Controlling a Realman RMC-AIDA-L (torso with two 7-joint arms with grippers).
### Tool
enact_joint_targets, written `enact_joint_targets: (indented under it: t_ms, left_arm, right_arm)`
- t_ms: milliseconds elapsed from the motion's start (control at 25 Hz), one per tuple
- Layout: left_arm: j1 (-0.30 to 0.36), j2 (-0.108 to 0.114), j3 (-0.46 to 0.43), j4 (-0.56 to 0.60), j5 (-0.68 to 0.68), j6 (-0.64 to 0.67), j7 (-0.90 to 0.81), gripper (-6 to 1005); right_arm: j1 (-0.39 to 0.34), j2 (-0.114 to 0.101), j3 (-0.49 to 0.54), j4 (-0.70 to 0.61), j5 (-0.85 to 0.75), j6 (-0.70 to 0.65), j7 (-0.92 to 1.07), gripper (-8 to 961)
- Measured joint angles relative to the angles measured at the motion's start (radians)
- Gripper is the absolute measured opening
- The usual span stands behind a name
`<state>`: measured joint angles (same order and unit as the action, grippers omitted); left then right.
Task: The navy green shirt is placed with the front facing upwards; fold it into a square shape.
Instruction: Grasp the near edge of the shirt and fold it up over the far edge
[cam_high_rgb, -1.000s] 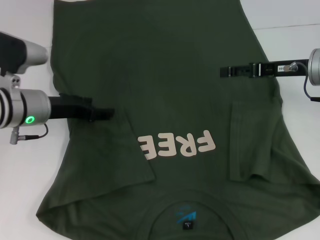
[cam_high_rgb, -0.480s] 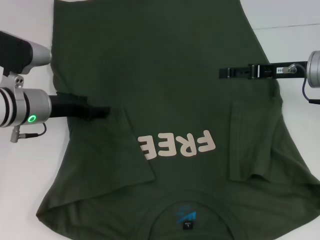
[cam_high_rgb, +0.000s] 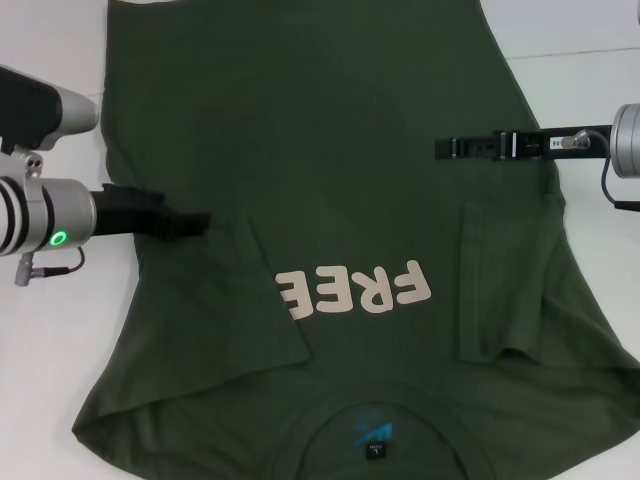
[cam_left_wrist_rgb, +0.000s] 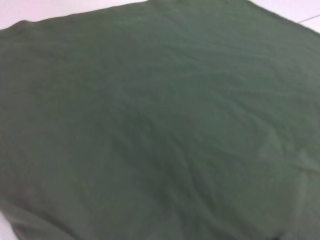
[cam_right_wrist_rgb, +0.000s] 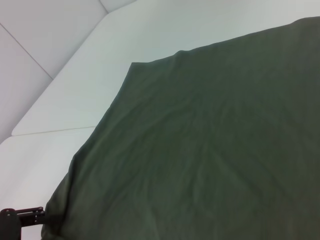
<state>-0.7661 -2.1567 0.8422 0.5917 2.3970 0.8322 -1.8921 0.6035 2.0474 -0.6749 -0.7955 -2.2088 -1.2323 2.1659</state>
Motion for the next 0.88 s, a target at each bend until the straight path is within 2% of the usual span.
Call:
enact_joint_targets:
  t_ms: [440,880]
  left_arm:
    - [0.014,0.003,0.000,0.004,0.014,-0.009,-0.012,784]
    - [0.018,0.025,0.000,0.001,0.014,-0.009,-0.015,784]
  right_arm:
    - [-0.001,0.000,0.001,0.000,0.000,-0.001,0.000,898]
    - [-0.005,0.000,0.002,-0.001,0.012,0.000,0.000,898]
